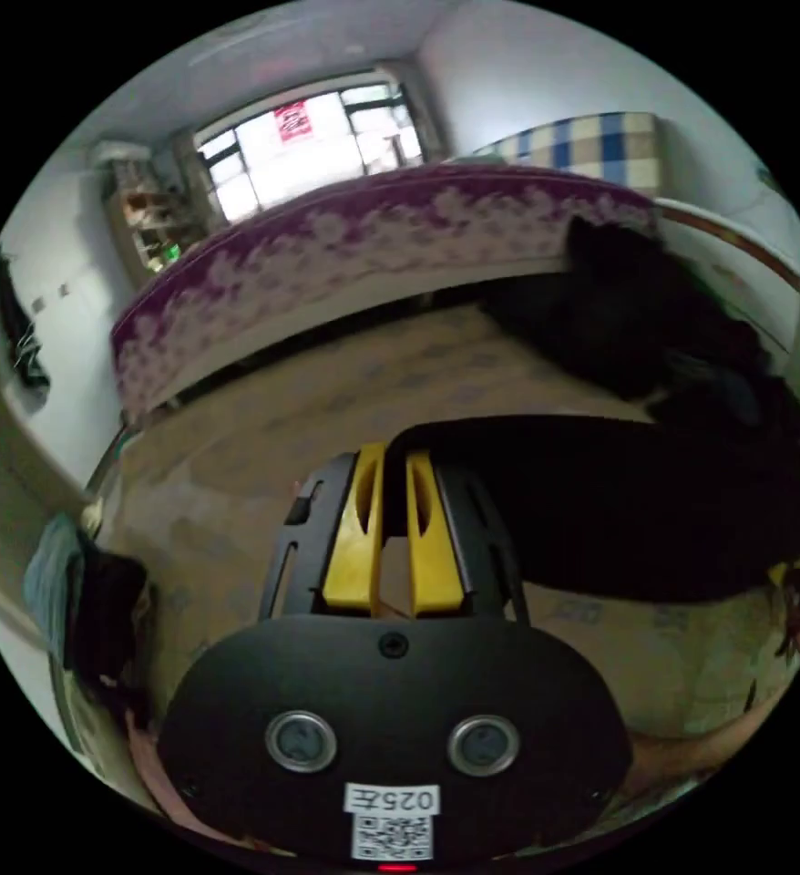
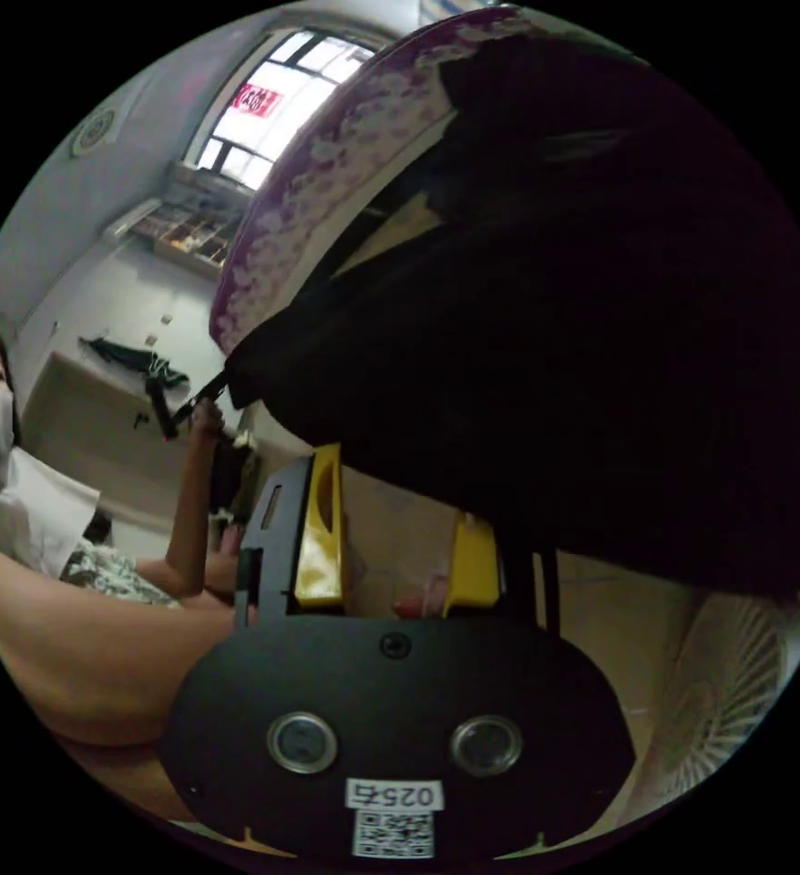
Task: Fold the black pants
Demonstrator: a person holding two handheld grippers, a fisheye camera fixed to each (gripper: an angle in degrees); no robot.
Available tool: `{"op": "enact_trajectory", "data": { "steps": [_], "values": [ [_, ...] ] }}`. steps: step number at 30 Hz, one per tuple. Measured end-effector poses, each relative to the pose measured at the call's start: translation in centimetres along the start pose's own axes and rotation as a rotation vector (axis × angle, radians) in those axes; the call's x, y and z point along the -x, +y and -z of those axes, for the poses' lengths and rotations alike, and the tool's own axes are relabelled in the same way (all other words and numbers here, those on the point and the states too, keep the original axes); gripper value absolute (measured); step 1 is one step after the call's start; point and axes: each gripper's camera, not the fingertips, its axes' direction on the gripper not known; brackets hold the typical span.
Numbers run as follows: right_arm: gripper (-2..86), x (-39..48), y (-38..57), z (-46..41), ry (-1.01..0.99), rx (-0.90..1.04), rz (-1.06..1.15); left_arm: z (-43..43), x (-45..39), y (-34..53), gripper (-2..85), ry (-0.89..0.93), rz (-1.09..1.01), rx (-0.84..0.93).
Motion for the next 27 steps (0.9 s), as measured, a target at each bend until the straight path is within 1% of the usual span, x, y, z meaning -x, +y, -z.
{"op": "enact_trajectory", "data": {
  "steps": [1, 2, 3, 4, 6, 8, 10, 11, 12, 13, 14, 16, 17, 18, 19, 20, 21, 22, 24, 25, 26, 27],
  "values": [
    [16.8, 0.1, 0.2, -1.0, -0.036, 0.039, 0.019, -2.7, 3.3, 0.8, 0.5, -0.088, 0.081, 0.085],
    [16.9, 0.0, 0.3, -1.4, -0.055, 0.057, 0.014, -4.0, 5.0, 1.4, 0.8, -0.126, 0.121, 0.121],
    [16.9, -0.4, 0.6, -2.1, -0.1, 0.083, -0.005, -6.5, 8.1, 2.8, 2.2, -0.17, 0.2, 0.196],
    [16.6, -0.9, 0.9, -2.9, -0.142, 0.107, -0.021, -9.0, 10.9, 4.6, 3.8, -0.16, 0.266, 0.304],
    [16.4, -1.4, 1.6, -4.0, -0.142, 0.131, -0.046, -11.4, 13.8, 7.6, 5.6, -0.11, 0.376, 0.436],
    [16.4, -1.8, 2.2, -5.2, -0.118, 0.164, -0.058, -10.8, 14.0, 10.1, 5.8, -0.145, 0.365, 0.423],
    [16.7, -2.5, 3.0, -5.9, -0.157, 0.159, -0.125, -8.0, 13.2, 12.5, 5.3, -0.214, 0.369, 0.366],
    [17.0, -2.6, 3.3, -5.8, -0.165, 0.153, -0.136, -7.1, 12.8, 13.0, 5.1, -0.197, 0.385, 0.34],
    [17.5, -2.3, 4.1, -5.3, -0.147, 0.143, -0.142, -5.2, 11.4, 13.6, 4.8, -0.102, 0.364, 0.27],
    [17.7, -1.7, 5.2, -4.5, -0.066, 0.136, -0.128, -3.2, 9.1, 14.0, 5.0, 0.028, 0.307, 0.169],
    [17.8, -1.3, 5.7, -3.9, 0.0, 0.129, -0.118, -2.1, 7.7, 14.1, 5.3, 0.096, 0.271, 0.108],
    [19.7, 0.0, 7.7, -1.3, 0.251, 0.059, -0.08, 2.0, 0.9, 14.7, 6.4, 0.397, 0.067, -0.126],
    [19.8, 0.0, 7.9, -0.8, 0.269, 0.042, -0.088, 2.7, -0.9, 14.7, 7.0, 0.483, -0.001, -0.156],
    [20.0, -0.5, 8.1, 0.1, 0.279, 0.006, -0.136, 3.8, -4.5, 14.8, 8.3, 0.611, -0.101, -0.19],
    [20.5, -1.6, 7.7, 0.2, 0.269, -0.007, -0.185, 4.7, -8.0, 15.1, 8.1, 0.71, -0.209, -0.212],
    [20.8, -2.3, 7.4, 0.0, 0.256, -0.007, -0.212, 5.0, -9.7, 15.3, 8.0, 0.747, -0.285, -0.222],
    [21.5, -4.0, 6.8, -0.3, 0.196, -0.041, -0.285, 5.4, -12.8, 15.9, 8.0, 0.794, -0.388, -0.234],
    [20.9, -5.6, 6.3, -0.3, 0.105, -0.108, -0.371, 5.3, -15.4, 16.5, 8.3, 0.869, -0.475, -0.212],
    [18.8, -7.4, 5.9, 0.1, 0.017, -0.214, -0.474, 5.1, -18.3, 17.3, 8.8, 0.998, -0.607, -0.16],
    [16.5, -7.8, 5.6, 0.4, 0.0, -0.26, -0.519, 5.3, -19.7, 17.9, 9.1, 1.025, -0.704, -0.139],
    [15.1, -7.8, 5.5, 0.5, 0.006, -0.28, -0.528, 5.6, -20.2, 18.3, 9.3, 1.023, -0.749, -0.139],
    [12.8, -7.3, 5.3, 0.9, 0.004, -0.321, -0.531, 6.4, -20.8, 19.0, 9.9, 0.984, -0.823, -0.161]
  ]
}}
